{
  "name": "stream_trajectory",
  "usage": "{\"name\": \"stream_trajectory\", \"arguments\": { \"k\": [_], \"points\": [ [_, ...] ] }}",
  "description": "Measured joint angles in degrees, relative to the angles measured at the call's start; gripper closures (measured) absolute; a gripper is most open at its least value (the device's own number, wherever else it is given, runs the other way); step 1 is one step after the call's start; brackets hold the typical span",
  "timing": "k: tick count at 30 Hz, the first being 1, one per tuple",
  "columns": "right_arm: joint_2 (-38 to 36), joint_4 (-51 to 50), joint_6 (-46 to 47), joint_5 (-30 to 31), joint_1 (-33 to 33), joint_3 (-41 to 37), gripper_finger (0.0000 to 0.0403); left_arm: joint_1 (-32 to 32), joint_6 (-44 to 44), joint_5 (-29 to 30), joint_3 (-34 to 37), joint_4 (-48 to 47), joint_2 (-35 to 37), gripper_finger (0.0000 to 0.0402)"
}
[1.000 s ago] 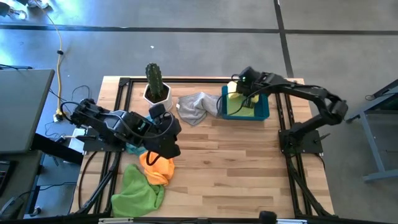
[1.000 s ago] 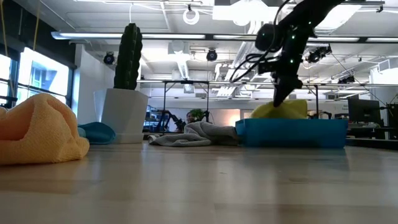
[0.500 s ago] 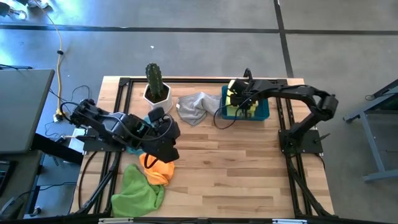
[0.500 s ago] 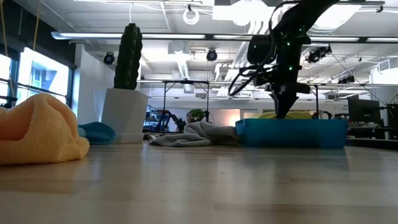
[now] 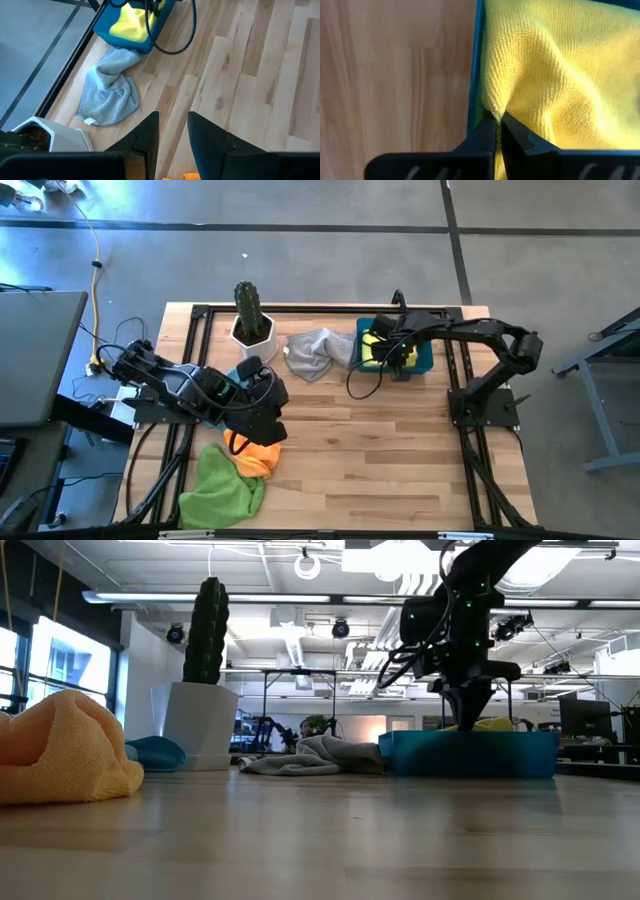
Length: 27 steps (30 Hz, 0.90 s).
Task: Fold microfiber towels
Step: Put the folded yellow microfiber cloth into the blue bin, then fold the gray microfiber cloth
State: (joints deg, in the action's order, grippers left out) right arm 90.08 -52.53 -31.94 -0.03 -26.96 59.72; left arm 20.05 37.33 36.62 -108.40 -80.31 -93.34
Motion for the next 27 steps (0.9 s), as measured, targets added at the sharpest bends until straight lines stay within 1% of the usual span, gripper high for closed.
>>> {"name": "stream_trajectory", "arguments": {
  "k": [2,4,8,11,13,16,23,25,27],
  "points": [
    [0.00,0.03,0.00,0.00,0.09,0.00,0.0399,0.00,0.19,0.00,0.00,0.00,0.00,0.0310],
    [0.00,0.04,0.00,0.06,0.09,0.00,0.0384,0.00,0.21,0.00,0.00,0.02,0.00,0.0310],
    [0.00,-0.05,1.86,1.96,0.09,0.00,0.0331,0.00,0.70,0.00,0.00,0.02,-0.01,0.0310],
    [-0.02,-1.67,6.15,3.74,0.15,0.24,0.0291,0.00,1.33,0.00,0.00,0.04,-0.02,0.0310],
    [-0.08,-3.59,9.45,4.52,0.38,0.96,0.0275,0.00,1.51,0.00,0.00,0.04,-0.02,0.0310],
    [-1.36,-6.51,11.87,4.50,1.12,2.07,0.0269,0.00,1.52,0.00,0.00,0.06,-0.02,0.0310],
    [-8.47,-7.04,16.69,4.33,4.40,3.32,0.0270,-0.07,1.52,-0.08,0.00,0.07,-0.02,0.0310],
    [-10.64,-6.97,19.35,4.26,5.48,3.32,0.0270,-0.15,1.54,-1.25,0.00,0.03,0.31,0.0310],
    [-12.66,-6.36,22.78,2.85,7.01,3.32,0.0270,-0.15,1.67,-2.90,-0.02,0.00,0.64,0.0310]
  ]
}}
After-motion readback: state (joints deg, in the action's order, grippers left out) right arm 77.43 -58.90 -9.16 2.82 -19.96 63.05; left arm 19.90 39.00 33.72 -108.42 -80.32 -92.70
